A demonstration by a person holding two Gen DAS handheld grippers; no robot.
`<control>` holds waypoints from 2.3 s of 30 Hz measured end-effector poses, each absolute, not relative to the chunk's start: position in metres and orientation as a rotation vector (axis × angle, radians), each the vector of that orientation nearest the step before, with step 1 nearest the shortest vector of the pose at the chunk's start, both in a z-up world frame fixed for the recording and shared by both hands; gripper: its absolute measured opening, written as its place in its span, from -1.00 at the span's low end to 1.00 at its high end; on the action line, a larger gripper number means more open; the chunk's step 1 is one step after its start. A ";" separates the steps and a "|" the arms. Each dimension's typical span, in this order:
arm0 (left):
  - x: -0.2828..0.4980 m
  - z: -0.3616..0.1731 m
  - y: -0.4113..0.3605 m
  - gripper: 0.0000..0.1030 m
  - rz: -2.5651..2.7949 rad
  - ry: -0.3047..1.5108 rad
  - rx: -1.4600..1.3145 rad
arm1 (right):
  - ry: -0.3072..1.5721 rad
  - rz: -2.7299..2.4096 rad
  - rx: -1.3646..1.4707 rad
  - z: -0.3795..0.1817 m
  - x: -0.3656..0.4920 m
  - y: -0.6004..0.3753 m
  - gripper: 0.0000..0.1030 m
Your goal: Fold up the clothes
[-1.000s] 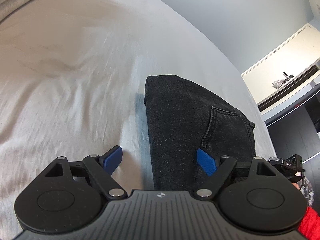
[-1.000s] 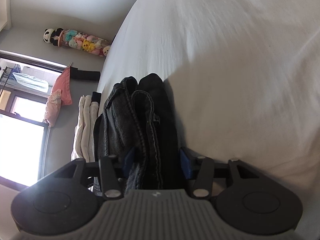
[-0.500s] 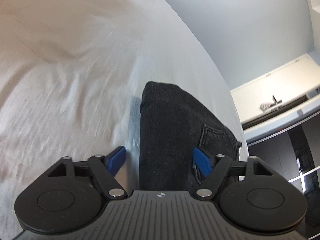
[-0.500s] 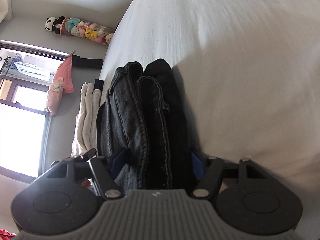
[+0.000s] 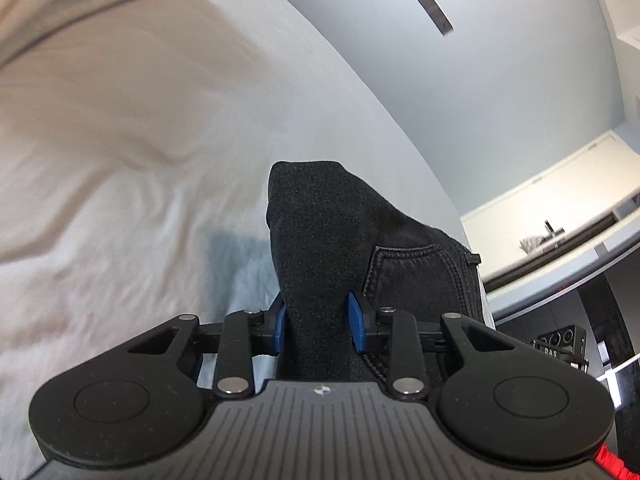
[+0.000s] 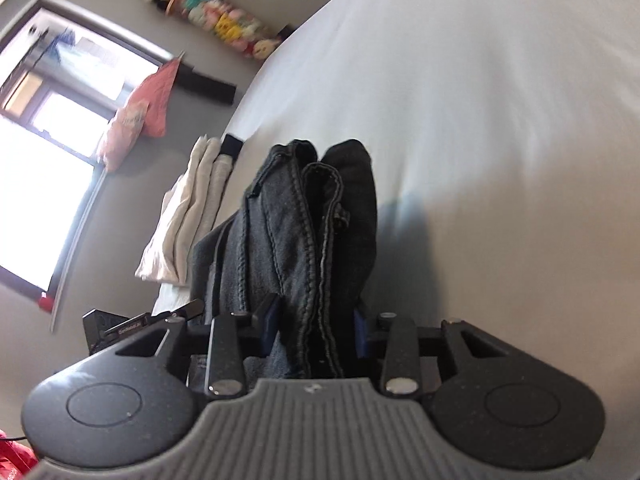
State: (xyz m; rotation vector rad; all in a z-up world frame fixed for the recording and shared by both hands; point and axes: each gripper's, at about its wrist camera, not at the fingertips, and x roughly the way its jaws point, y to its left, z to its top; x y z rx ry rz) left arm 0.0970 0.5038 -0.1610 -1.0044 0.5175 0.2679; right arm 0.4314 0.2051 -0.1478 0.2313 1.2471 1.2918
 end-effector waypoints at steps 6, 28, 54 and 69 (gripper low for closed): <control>0.090 -0.171 0.498 -0.31 0.355 0.561 -1.005 | 1.339 1.266 0.119 -0.172 0.438 0.252 -0.11; 0.083 -0.172 0.556 0.38 0.400 0.587 -1.035 | 1.210 0.794 0.874 -0.221 0.331 0.120 0.69; 0.101 -0.187 0.549 -0.17 0.364 0.565 -0.977 | 1.153 0.754 0.834 -0.231 0.345 0.163 -0.10; 0.050 -0.130 0.567 -0.53 0.385 0.419 -0.954 | 1.059 0.974 0.698 -0.147 0.355 0.208 -0.42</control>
